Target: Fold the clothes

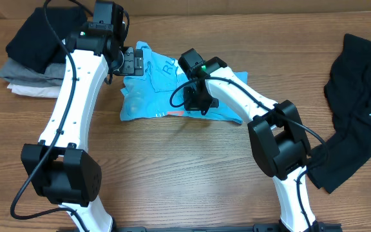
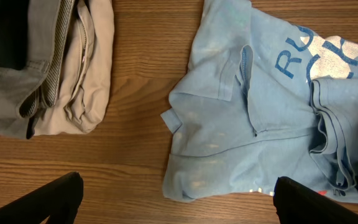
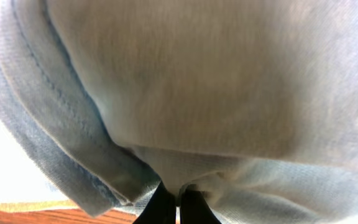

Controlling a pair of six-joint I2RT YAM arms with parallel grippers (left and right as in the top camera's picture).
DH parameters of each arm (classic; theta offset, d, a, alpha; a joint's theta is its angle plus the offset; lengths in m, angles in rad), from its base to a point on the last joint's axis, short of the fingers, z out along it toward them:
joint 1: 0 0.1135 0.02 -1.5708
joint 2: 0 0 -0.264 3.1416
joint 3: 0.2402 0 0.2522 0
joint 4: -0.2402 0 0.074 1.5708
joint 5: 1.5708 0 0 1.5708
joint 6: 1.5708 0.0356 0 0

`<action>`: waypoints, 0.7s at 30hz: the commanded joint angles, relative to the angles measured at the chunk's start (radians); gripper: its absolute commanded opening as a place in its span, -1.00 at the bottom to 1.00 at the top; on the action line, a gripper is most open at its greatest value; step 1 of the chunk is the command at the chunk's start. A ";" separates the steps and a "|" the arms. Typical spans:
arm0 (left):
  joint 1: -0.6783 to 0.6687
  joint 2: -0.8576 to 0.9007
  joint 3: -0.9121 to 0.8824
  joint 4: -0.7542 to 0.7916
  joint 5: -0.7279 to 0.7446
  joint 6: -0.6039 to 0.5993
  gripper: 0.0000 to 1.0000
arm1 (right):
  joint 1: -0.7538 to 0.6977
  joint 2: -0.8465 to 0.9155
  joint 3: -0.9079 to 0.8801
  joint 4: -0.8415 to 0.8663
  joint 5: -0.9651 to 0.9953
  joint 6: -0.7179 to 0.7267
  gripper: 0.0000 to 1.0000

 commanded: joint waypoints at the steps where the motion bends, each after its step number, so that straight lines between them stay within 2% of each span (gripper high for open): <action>1: 0.012 -0.011 0.016 0.001 0.005 0.019 1.00 | 0.007 -0.050 0.035 -0.021 -0.054 0.009 -0.92; 9: 0.012 -0.011 0.016 0.002 0.005 0.023 1.00 | 0.012 -0.061 0.063 -0.057 -0.306 0.010 -0.92; 17: 0.012 -0.011 0.016 0.008 0.005 0.023 1.00 | 0.042 -0.060 0.063 -0.071 -0.312 0.013 -0.89; 20: 0.012 -0.011 0.016 0.008 0.005 0.023 1.00 | 0.042 -0.061 0.063 -0.106 -0.311 0.009 -0.12; 21: 0.012 -0.011 0.016 0.008 0.005 0.023 0.99 | 0.037 -0.062 0.063 -0.119 -0.310 0.001 0.05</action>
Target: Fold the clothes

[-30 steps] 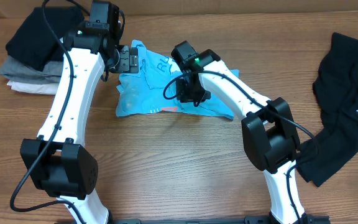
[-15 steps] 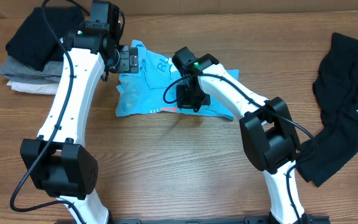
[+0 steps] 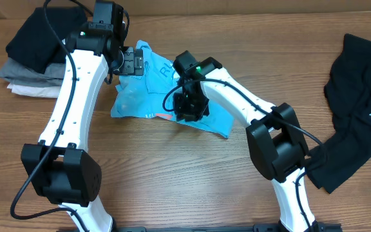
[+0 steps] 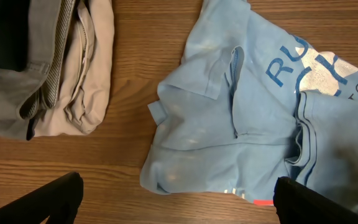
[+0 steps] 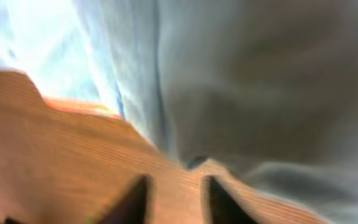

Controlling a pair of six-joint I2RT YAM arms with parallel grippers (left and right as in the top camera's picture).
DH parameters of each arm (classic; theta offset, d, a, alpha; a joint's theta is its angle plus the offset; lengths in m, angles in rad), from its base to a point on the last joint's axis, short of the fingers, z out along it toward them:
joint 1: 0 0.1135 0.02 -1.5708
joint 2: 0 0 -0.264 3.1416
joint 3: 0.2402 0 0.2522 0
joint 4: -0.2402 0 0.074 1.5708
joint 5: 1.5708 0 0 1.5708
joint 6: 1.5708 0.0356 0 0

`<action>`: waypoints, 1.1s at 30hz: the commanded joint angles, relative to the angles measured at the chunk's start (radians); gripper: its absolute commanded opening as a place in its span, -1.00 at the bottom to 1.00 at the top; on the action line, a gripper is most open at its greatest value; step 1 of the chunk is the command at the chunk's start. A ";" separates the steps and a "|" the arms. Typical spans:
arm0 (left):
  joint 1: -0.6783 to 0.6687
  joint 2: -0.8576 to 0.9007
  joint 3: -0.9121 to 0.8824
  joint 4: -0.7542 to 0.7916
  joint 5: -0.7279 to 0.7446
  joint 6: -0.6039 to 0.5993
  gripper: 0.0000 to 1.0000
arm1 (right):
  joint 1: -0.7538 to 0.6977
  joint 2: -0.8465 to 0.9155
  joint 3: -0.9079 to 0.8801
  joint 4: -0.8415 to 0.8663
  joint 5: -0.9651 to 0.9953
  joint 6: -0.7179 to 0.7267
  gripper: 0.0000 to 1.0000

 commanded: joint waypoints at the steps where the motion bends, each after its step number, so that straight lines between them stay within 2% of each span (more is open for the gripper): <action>1: 0.012 -0.011 0.016 0.005 0.005 0.023 0.99 | -0.007 -0.057 0.033 -0.032 -0.010 -0.015 0.12; 8: 0.012 -0.010 0.016 0.013 0.009 0.072 1.00 | -0.132 -0.176 0.033 -0.076 0.053 -0.057 0.25; 11: 0.012 -0.004 0.016 0.025 0.009 0.075 1.00 | -0.168 -0.185 0.032 -0.076 0.099 -0.061 0.34; 13: 0.012 0.005 0.016 0.028 0.011 0.075 1.00 | -0.182 -0.177 0.019 -0.072 0.119 -0.074 0.33; 14: 0.012 0.012 0.016 0.028 0.013 0.075 1.00 | -0.185 -0.176 0.010 -0.069 0.119 -0.085 0.30; 16: 0.012 0.027 0.016 0.026 0.018 0.074 1.00 | -0.188 -0.175 -0.028 -0.059 0.119 -0.099 0.10; 21: 0.012 0.079 0.016 0.017 0.045 0.075 1.00 | -0.191 -0.174 -0.175 0.040 0.151 -0.112 -0.64; 24: 0.012 0.093 0.016 0.011 0.069 0.075 1.00 | -0.204 -0.174 -0.250 0.092 0.157 -0.113 -0.73; 33: 0.012 0.101 0.016 0.006 0.068 0.075 0.99 | -0.283 -0.172 -0.408 0.286 0.250 -0.137 -0.71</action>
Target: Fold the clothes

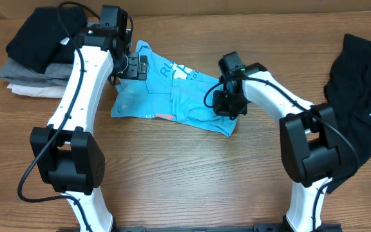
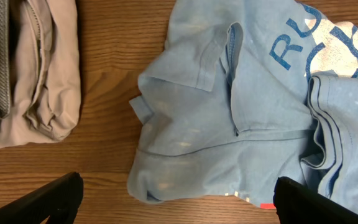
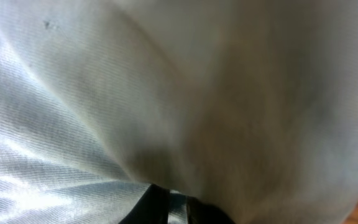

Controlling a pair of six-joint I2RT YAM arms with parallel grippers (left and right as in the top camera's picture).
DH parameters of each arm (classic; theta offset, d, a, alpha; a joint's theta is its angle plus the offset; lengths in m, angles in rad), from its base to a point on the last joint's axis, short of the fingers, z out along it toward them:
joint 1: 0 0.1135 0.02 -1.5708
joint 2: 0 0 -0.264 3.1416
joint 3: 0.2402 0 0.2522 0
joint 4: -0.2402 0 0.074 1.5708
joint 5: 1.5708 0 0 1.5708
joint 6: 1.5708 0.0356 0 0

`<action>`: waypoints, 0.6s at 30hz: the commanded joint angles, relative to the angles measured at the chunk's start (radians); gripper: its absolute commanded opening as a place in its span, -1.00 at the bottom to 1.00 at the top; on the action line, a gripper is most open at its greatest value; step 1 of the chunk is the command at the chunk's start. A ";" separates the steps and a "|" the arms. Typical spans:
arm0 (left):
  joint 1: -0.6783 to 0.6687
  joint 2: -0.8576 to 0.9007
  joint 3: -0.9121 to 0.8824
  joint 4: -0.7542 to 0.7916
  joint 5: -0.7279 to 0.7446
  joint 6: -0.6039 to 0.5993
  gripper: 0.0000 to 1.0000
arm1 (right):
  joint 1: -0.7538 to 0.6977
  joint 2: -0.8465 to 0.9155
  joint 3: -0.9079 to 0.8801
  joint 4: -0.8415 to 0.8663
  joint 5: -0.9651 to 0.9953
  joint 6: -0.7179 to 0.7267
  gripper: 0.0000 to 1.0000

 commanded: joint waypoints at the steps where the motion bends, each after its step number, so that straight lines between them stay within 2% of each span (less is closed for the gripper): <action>1: 0.006 0.006 0.016 -0.001 0.016 0.023 1.00 | -0.061 -0.003 -0.069 0.082 0.090 -0.055 -0.71; 7: 0.006 0.006 0.016 -0.003 0.021 0.022 1.00 | -0.167 0.024 -0.098 0.157 0.146 -0.176 -0.71; 14: 0.006 0.008 0.016 0.015 0.124 0.023 1.00 | -0.272 0.026 -0.096 0.212 0.135 -0.294 -0.70; 18: 0.004 0.039 0.016 0.071 0.240 0.077 0.99 | -0.279 0.026 -0.096 0.208 0.119 -0.321 -0.29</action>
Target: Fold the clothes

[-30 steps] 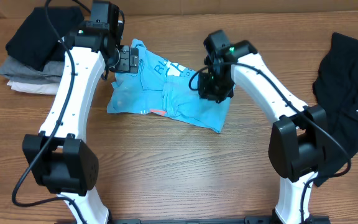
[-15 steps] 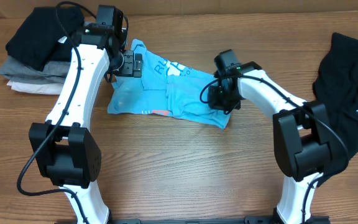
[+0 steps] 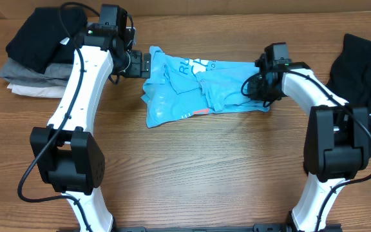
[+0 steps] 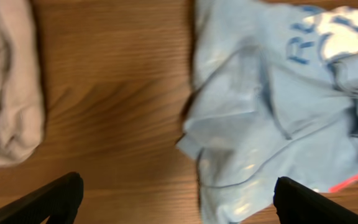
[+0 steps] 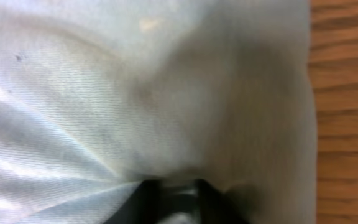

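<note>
A light blue T-shirt (image 3: 198,84) with blue lettering lies crumpled across the middle of the table. My right gripper (image 3: 259,90) is at its right end, shut on the fabric. In the right wrist view the cloth (image 5: 166,93) fills the frame, bunched between the fingers at my gripper (image 5: 174,198). My left gripper (image 3: 142,64) hovers at the shirt's upper left corner. It stands wide open (image 4: 176,196), holding nothing, with the shirt (image 4: 278,112) to its right.
Folded clothes, black on grey and beige, are stacked (image 3: 34,48) at the far left; their beige edge (image 4: 5,93) shows in the left wrist view. A loose black garment (image 3: 362,90) lies at the right edge. Bare wood (image 3: 192,174) fills the table's front.
My right gripper has moved right and slightly back, still holding the shirt. The whole shirt now lies further right and more stretched out. The left gripper stays open at nearly the same spot.
My right gripper first gripped cloth in the shirt's middle. Then it was slightly further left, with the shirt bunched leftward. Later it was at the shirt's right part, and now further right with the shirt shifted along. The left gripper stayed open throughout.
</note>
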Controlling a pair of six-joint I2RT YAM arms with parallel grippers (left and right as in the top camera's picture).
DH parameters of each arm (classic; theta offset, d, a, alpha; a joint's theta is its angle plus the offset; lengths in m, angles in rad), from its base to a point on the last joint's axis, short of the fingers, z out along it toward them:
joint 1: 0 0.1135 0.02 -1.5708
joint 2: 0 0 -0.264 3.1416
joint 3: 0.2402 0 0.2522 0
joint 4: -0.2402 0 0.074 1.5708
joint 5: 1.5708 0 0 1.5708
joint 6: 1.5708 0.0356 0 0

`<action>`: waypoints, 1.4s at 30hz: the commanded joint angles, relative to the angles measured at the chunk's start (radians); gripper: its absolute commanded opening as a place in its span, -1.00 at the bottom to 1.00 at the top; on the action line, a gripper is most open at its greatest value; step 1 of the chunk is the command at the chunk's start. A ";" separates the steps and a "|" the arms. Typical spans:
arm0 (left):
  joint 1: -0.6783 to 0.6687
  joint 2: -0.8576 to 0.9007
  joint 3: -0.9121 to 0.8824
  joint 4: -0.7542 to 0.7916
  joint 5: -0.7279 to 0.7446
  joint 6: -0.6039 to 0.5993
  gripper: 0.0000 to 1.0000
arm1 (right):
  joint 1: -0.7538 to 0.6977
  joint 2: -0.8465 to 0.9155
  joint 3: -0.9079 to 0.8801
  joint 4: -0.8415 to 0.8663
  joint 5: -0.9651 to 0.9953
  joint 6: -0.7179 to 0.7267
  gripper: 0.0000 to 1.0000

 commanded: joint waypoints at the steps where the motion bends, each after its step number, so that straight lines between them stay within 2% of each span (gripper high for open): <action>1: 0.004 0.051 0.016 0.048 0.138 0.071 0.99 | -0.004 0.045 -0.031 -0.007 0.064 -0.053 -0.14; 6: 0.003 0.140 0.016 0.071 0.193 0.075 0.99 | 0.006 0.045 -0.031 -0.004 0.061 -0.052 0.39; 8: 0.003 0.185 0.016 0.073 0.238 0.100 1.00 | 0.006 0.045 -0.031 -0.005 0.061 -0.052 0.44; 14: 0.003 0.288 0.016 0.106 0.317 0.108 1.00 | 0.006 0.045 -0.031 -0.008 0.046 -0.051 0.46; 24: -0.017 0.327 0.015 0.158 0.401 0.106 0.99 | 0.006 0.045 -0.031 -0.011 0.047 -0.045 0.46; 32: -0.049 0.338 0.005 0.172 0.376 0.073 1.00 | 0.006 0.045 -0.031 -0.011 0.046 -0.041 0.46; 37: -0.049 0.340 0.005 0.167 0.290 -0.036 1.00 | 0.006 0.045 -0.031 -0.011 0.004 -0.032 0.44; 39: -0.049 0.340 0.005 0.167 0.281 -0.055 0.92 | 0.006 0.045 -0.031 -0.011 -0.021 -0.032 0.41; 42: -0.049 0.340 0.003 0.172 0.268 -0.080 0.60 | 0.006 0.044 -0.029 -0.016 -0.062 -0.014 0.28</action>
